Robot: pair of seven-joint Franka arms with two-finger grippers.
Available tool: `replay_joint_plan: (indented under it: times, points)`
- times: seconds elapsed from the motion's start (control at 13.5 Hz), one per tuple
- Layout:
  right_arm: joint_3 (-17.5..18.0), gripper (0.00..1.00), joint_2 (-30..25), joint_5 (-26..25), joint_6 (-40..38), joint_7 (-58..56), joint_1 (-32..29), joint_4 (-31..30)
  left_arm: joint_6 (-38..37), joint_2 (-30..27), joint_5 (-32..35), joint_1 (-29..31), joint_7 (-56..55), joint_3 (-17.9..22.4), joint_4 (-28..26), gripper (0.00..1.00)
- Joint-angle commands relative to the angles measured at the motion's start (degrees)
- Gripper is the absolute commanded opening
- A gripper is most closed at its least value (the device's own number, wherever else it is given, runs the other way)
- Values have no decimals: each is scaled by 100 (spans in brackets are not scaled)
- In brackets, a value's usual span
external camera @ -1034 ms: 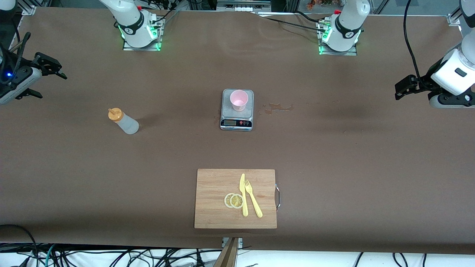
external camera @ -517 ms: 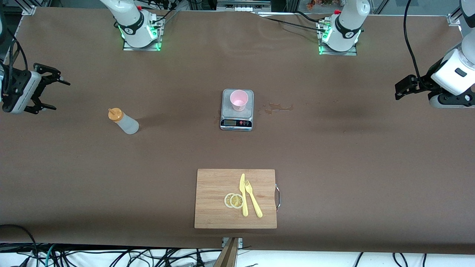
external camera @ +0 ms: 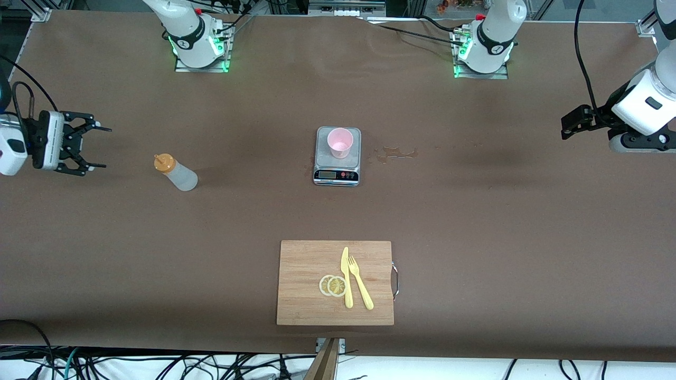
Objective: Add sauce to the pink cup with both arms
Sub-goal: 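Reach the right gripper to the orange-capped sauce bottle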
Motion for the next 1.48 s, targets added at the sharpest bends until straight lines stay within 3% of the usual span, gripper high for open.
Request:
replay_joint_plan:
  times: [0.0,0.3,0.74,0.89,1.4]
  points:
    - [12,100,444,585,16,-1019,-150,-14,-59,-46,5,13,39,-59,37,100]
    - [-31,100,990,1218,-36,-2285,-150,-14,-103,-20,5,30,118,-68,90,100]
    - [-154,100,1368,1413,-1,-3648,-185,-401,-112,24,-4,30,109,-68,151,100]
    - [-155,100,1579,1754,8,-4009,-185,-366,-112,24,5,30,118,-77,151,100]
    - [-146,100,1949,2309,69,-4125,-106,-251,-112,24,-4,57,118,-147,160,100]
